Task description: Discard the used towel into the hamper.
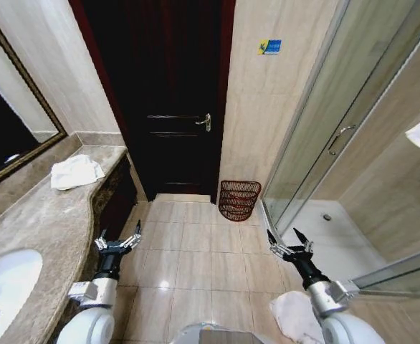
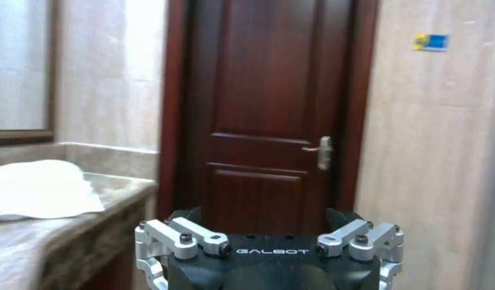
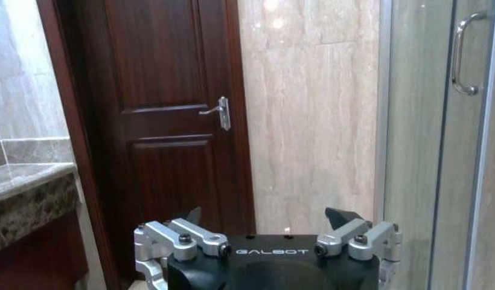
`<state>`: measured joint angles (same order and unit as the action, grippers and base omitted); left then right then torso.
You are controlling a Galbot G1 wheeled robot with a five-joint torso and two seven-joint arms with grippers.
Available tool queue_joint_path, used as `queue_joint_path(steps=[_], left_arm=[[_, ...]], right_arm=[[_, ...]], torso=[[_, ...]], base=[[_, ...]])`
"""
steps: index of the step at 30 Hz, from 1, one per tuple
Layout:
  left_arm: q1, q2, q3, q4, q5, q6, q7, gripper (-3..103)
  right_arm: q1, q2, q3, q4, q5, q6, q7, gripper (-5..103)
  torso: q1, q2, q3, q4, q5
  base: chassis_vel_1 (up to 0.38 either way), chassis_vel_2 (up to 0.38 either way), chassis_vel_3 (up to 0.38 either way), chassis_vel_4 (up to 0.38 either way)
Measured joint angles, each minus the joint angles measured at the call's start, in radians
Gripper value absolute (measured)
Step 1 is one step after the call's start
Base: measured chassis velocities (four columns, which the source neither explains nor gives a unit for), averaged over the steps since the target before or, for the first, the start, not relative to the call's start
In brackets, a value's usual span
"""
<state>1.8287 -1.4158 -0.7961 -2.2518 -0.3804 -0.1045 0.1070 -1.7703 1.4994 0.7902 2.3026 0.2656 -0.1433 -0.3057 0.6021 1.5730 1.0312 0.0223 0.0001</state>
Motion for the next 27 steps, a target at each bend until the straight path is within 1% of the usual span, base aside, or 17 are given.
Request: queue_joint_path(steps=[1, 2, 3, 4, 5, 6, 7, 9, 11, 12, 13, 14, 16, 19, 21, 22, 27], left_arm=[[0.001, 0.028, 0.0, -0.001, -0.027, 0.001, 0.014, 100], [-0.002, 0.049, 0.003, -0.001, -0.051, 0.005, 0.015, 100], [-0.002, 0.049, 0.003, -0.001, -0.051, 0.005, 0.015, 100], [-0.008, 0.074, 0.009, -0.001, -0.076, 0.009, 0.009, 100], [-0.017, 0.095, 0.018, -0.002, -0.092, 0.014, -0.011, 100], [-0.036, 0.119, 0.035, -0.005, -0.096, 0.027, -0.059, 100], [-0.036, 0.119, 0.035, -0.005, -0.096, 0.027, -0.059, 100], [-0.065, 0.136, 0.057, -0.02, -0.087, 0.061, -0.141, 100], [-0.076, 0.136, 0.062, -0.026, -0.075, 0.073, -0.17, 100], [-0.076, 0.136, 0.062, -0.026, -0.075, 0.073, -0.17, 100], [-0.088, 0.131, 0.063, -0.027, -0.044, 0.074, -0.2, 100], [-0.09, 0.129, 0.062, -0.026, -0.029, 0.067, -0.212, 100], [-0.09, 0.128, 0.06, -0.024, -0.021, 0.061, -0.216, 100], [-0.08, 0.134, 0.044, 0.003, 0.059, 0.015, -0.218, 100], [-0.08, 0.136, 0.042, 0.009, 0.073, 0.008, -0.215, 100], [-0.085, 0.141, 0.038, 0.031, 0.097, -0.012, -0.205, 100], [-0.111, 0.147, 0.052, 0.076, 0.099, -0.029, -0.195, 100]], right_arm=[[-0.003, -0.002, 0.004, 0.001, 0.0, 0.013, 0.0, 100], [-0.004, -0.003, 0.006, 0.0, -0.001, 0.026, 0.002, 100], [-0.004, -0.003, 0.006, 0.0, -0.001, 0.026, 0.002, 100], [-0.005, -0.003, 0.008, -0.003, -0.008, 0.046, 0.008, 100], [-0.006, -0.003, 0.008, -0.006, -0.015, 0.066, 0.016, 100], [-0.006, -0.001, 0.004, -0.01, -0.025, 0.097, 0.04, 100], [-0.006, -0.001, 0.004, -0.01, -0.025, 0.097, 0.04, 100], [-0.001, -0.003, -0.024, -0.008, -0.03, 0.123, 0.126, 100], [-0.001, -0.006, -0.034, 0.0, -0.022, 0.112, 0.16, 100], [-0.001, -0.006, -0.034, 0.0, -0.022, 0.112, 0.16, 100], [-0.003, -0.012, -0.038, 0.02, -0.005, 0.081, 0.183, 100], [-0.003, -0.013, -0.038, 0.028, -0.003, 0.069, 0.186, 100], [-0.003, -0.013, -0.038, 0.032, -0.002, 0.064, 0.187, 100], [0.026, 0.002, -0.038, 0.037, -0.027, 0.041, 0.185, 100], [0.034, 0.005, -0.038, 0.036, -0.038, 0.039, 0.183, 100], [0.059, 0.015, -0.037, 0.023, -0.078, 0.037, 0.173, 100], [0.084, 0.027, -0.038, 0.011, -0.103, 0.03, 0.162, 100]], torso=[[0.0, 0.0, 0.0, -0.0001, 0.0], [0.0, 0.0, 0.0, 0.0003, -0.0003], [0.0, 0.0, 0.0, 0.0003, -0.0003], [0.0, 0.0, 0.0, 0.0, 0.0], [0.0, 0.0, 0.0, 0.0, -0.0001], [0.0, 0.0, 0.0, -0.0001, -0.0002], [0.0, 0.0, 0.0, -0.0001, -0.0002], [0.0, 0.0, 0.0, -0.0003, -0.0002], [0.0, 0.0, 0.0, -0.0001, 0.0001], [0.0, 0.0, 0.0, -0.0001, 0.0001], [0.0, 0.0, 0.0, -0.0001, -0.0002], [0.0, 0.0, 0.0, -0.0001, -0.0003], [0.0, 0.0, 0.0, -0.0001, -0.0001], [0.0, 0.0, 0.0, 0.0, -0.0001], [0.0, 0.0, 0.0, 0.0, -0.0002], [0.0, 0.0, 0.0, 0.0001, -0.0001], [0.0, 0.0, 0.0, 0.0001, -0.0002]], base=[[0.0, 0.0, 0.0, 0.0], [0.0, 0.0, 0.0, 0.0], [0.0, 0.0, 0.0, 0.0], [0.0, 0.0, 0.0, 0.0], [0.0, 0.0, 0.0, 0.0], [0.0, 0.0, 0.0, 0.0], [0.0, 0.0, 0.0, 0.0], [0.0, 0.0, 0.0, 0.0], [0.0, 0.0, 0.0, 0.0], [0.0, 0.0, 0.0, 0.0], [0.0, 0.0, 0.0, 0.0], [0.0, 0.0, 0.0, 0.0], [0.0, 0.0, 0.0, 0.0], [0.0, 0.0, 0.0, 0.0], [0.0, 0.0, 0.0, 0.0], [0.0, 0.0, 0.0, 0.0], [0.0, 0.0, 0.0, 0.0]])
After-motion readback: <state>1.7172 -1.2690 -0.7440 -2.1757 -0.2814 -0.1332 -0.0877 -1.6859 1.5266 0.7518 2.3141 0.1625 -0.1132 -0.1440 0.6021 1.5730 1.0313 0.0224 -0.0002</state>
